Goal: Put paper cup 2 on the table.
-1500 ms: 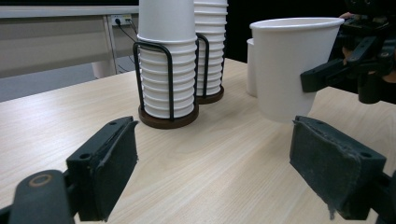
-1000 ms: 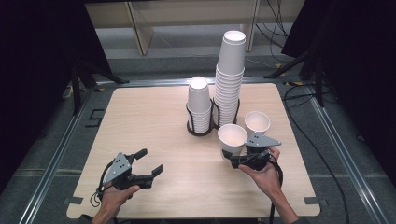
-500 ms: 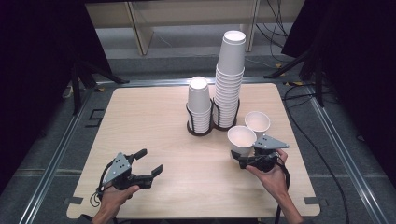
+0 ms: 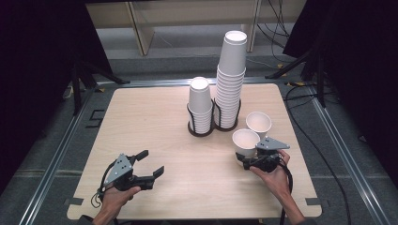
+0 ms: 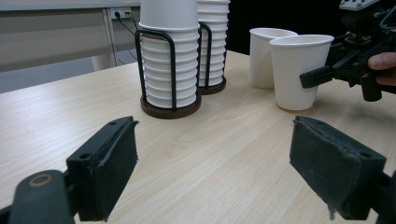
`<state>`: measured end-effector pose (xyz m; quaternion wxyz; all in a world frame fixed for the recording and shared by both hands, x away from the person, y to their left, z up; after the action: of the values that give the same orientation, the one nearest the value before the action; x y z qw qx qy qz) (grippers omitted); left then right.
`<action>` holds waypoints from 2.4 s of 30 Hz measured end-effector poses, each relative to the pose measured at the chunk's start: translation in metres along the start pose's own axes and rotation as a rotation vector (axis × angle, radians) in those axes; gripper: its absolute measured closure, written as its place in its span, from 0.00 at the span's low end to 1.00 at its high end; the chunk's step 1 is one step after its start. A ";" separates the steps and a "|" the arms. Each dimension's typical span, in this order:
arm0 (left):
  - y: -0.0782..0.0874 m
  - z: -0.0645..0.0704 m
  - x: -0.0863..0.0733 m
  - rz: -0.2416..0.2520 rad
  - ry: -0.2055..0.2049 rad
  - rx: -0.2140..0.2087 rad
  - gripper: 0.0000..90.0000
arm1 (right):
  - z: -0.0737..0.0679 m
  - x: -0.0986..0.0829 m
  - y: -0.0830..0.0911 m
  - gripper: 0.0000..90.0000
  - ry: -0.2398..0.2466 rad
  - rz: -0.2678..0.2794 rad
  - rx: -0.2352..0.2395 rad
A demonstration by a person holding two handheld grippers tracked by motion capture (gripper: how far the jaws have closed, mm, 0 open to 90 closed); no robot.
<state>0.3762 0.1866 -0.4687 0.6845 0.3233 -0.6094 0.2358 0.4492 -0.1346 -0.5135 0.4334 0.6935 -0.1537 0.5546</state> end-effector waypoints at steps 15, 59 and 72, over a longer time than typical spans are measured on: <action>-0.001 0.000 0.000 0.001 -0.001 -0.005 0.16 | -0.001 -0.015 -0.001 0.17 -0.053 -0.086 0.003; -0.007 0.007 -0.013 -0.051 -0.013 -0.041 0.16 | -0.057 -0.017 0.085 0.17 -0.075 0.062 -0.007; -0.006 0.007 -0.013 -0.064 -0.022 -0.038 0.16 | -0.058 -0.022 0.092 0.17 -0.076 0.063 -0.018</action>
<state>0.3740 0.1787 -0.4822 0.6910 0.3322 -0.6106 0.1984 0.3410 -0.1489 -0.4937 0.4159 0.7049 -0.1968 0.5398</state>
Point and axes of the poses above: each handheld gripper's, and its own axes: y roughly backward along the jaws, x roughly out of its top, z roughly to its right, the point moved 10 cm from there along -y, roughly forward along the jaws, and after that the axes turned 4 degrees about z, right-handed, at the moved point
